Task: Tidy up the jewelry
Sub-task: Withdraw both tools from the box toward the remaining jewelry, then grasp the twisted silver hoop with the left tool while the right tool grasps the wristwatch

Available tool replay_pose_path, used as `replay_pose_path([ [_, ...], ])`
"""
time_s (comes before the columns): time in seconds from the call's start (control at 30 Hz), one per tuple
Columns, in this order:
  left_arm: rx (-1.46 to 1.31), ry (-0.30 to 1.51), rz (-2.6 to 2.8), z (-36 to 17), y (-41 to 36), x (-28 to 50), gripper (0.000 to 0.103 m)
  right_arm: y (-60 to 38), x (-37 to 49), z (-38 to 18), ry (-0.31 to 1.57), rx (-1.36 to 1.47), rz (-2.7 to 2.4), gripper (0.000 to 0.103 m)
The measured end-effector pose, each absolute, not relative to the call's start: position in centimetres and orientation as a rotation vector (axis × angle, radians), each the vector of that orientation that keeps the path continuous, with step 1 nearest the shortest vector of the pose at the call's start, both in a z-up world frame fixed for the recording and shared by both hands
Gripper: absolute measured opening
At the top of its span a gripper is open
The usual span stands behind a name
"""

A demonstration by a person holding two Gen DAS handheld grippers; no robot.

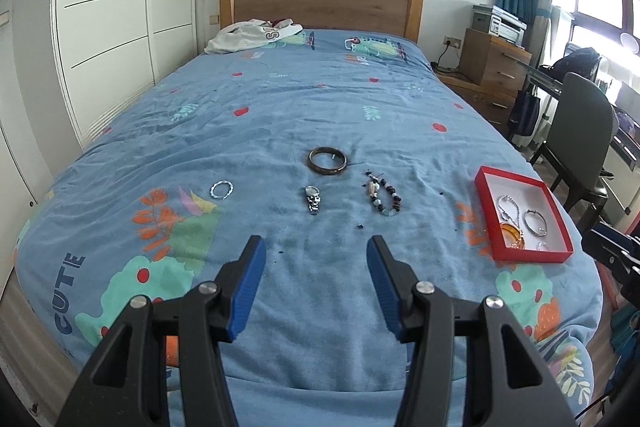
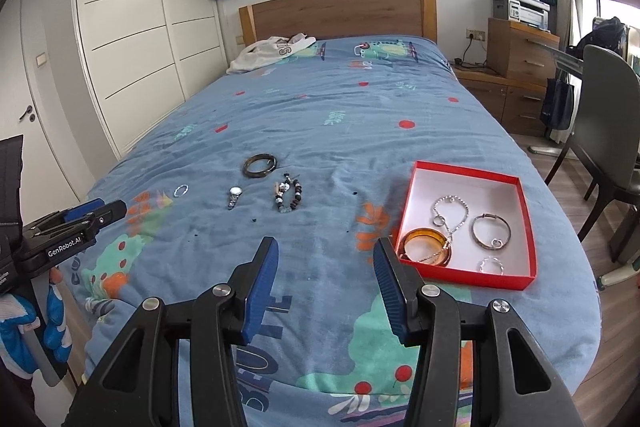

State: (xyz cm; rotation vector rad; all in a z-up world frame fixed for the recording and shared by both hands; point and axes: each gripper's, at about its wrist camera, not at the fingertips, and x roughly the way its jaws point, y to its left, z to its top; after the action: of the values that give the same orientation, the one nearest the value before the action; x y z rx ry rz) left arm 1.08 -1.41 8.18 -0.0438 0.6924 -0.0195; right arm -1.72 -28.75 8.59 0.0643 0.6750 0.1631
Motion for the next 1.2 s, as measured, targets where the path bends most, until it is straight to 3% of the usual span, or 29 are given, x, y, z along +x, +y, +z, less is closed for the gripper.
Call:
replay_pose_path([
  [0.43, -0.101, 0.817, 0.039, 2.1, 5.9, 5.9, 0.051, -21.8, 5.0, 5.3, 0.774, 0.029, 0.309, 0.049],
  [1.2, -0.120, 0.917, 0.011, -7.1, 14.0, 24.8, 0.051, -8.9, 23.7, -7.2, 0.958, 0.052, 0.479, 0.049],
])
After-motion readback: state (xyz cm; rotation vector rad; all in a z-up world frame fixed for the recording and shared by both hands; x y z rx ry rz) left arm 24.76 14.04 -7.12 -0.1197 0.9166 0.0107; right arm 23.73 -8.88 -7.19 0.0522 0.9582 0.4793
